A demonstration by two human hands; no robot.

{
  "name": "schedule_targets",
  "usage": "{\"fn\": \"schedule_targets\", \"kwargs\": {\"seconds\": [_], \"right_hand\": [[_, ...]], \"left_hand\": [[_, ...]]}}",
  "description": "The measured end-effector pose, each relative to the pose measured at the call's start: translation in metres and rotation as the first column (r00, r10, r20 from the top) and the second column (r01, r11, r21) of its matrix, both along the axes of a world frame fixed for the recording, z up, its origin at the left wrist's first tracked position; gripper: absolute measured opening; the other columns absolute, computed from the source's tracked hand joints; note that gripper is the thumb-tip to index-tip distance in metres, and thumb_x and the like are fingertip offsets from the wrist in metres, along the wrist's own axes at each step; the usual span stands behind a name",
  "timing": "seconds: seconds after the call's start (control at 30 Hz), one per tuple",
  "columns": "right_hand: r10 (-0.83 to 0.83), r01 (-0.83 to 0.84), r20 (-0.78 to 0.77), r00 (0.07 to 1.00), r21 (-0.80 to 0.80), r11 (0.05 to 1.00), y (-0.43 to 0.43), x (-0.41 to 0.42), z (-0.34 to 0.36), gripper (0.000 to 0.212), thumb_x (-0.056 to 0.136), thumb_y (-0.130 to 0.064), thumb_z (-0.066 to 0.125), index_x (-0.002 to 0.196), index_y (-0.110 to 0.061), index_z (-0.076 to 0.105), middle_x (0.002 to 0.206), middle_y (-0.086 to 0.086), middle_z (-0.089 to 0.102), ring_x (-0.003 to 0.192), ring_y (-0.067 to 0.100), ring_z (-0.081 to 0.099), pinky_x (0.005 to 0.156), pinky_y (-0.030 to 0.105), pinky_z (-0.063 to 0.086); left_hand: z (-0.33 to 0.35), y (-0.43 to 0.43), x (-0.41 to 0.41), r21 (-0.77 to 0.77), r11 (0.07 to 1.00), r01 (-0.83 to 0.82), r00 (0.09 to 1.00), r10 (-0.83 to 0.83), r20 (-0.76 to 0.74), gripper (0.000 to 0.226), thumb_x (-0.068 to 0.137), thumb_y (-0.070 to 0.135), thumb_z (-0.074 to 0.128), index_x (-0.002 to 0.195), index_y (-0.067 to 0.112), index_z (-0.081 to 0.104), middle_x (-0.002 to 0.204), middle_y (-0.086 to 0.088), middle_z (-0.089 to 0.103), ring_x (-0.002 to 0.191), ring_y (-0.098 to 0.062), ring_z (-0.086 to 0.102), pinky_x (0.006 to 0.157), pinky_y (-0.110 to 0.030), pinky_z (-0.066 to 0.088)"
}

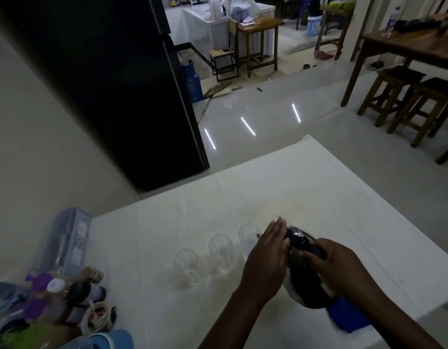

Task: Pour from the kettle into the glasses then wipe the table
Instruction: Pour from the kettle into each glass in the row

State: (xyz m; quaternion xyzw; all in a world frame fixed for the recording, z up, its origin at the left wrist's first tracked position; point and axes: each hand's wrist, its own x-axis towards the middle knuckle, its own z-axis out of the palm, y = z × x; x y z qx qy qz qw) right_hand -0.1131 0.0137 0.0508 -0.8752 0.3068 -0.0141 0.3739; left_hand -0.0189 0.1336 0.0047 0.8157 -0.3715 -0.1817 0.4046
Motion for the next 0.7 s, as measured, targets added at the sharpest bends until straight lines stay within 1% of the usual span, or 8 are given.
{"fn": "schedule_targets", "kwargs": {"seconds": [0.1,0.17,0.23,0.33,0.47,0.7], "right_hand": [[-0.012,0.012,0.013,1.000,0.038,0.999,0.000,-0.002,-0.003,0.008,0.083,-0.033,0.062,0.082,-0.031,0.054,0.069,-0.015,0.055,0.067,0.002,0.053,0.056,0.017,0.037],[-0.017,0.015,0.023,1.000,0.071,0.997,0.000,-0.004,-0.005,0.012,0.083,-0.030,0.062,0.077,-0.032,0.053,0.067,-0.015,0.055,0.065,0.001,0.052,0.054,0.017,0.035],[-0.025,0.023,0.026,0.999,0.094,0.995,0.000,-0.008,-0.005,0.019,0.084,-0.028,0.062,0.069,-0.032,0.051,0.065,-0.010,0.057,0.063,0.003,0.053,0.052,0.018,0.034],[-0.047,0.041,0.048,0.998,0.129,0.991,0.000,-0.012,-0.007,0.023,0.083,-0.026,0.063,0.064,-0.030,0.051,0.061,-0.006,0.057,0.059,0.006,0.052,0.051,0.020,0.034],[-0.065,0.058,0.044,0.997,0.151,0.987,-0.004,-0.018,-0.013,0.020,0.082,-0.028,0.064,0.066,-0.020,0.056,0.062,0.001,0.060,0.059,0.013,0.055,0.052,0.024,0.038],[-0.085,0.073,0.068,0.994,0.164,0.984,-0.023,-0.030,-0.017,0.020,0.083,-0.024,0.064,0.068,-0.013,0.058,0.061,0.004,0.060,0.058,0.016,0.054,0.052,0.027,0.038]], "left_hand": [[0.001,0.000,-0.001,0.011,1.000,0.011,1.000,-0.011,0.018,0.066,0.092,0.056,0.010,0.148,0.025,0.022,0.156,0.012,0.021,0.141,0.005,0.009,0.115,-0.021,0.015],[0.002,0.000,-0.002,0.025,1.000,0.017,0.999,-0.017,0.032,0.068,0.091,0.057,0.009,0.148,0.024,0.022,0.156,0.012,0.020,0.141,0.004,0.007,0.115,-0.019,0.013],[0.003,-0.001,-0.003,0.037,0.999,0.023,0.998,-0.026,0.057,0.070,0.090,0.058,0.007,0.148,0.023,0.022,0.156,0.011,0.020,0.142,0.004,0.007,0.115,-0.018,0.012],[0.004,-0.001,-0.006,0.048,0.998,0.029,0.995,-0.034,0.099,0.072,0.089,0.058,0.005,0.148,0.021,0.024,0.156,0.010,0.020,0.142,0.002,0.006,0.115,-0.018,0.009],[0.006,-0.005,-0.011,0.057,0.998,0.031,0.991,-0.038,0.127,0.071,0.091,0.056,0.006,0.147,0.018,0.026,0.156,0.007,0.021,0.143,0.000,0.007,0.116,-0.021,0.011],[0.013,-0.024,-0.022,0.072,0.997,0.035,0.986,-0.046,0.160,0.070,0.091,0.053,0.005,0.147,0.016,0.028,0.157,0.005,0.022,0.144,-0.002,0.006,0.115,-0.018,0.008]]}}
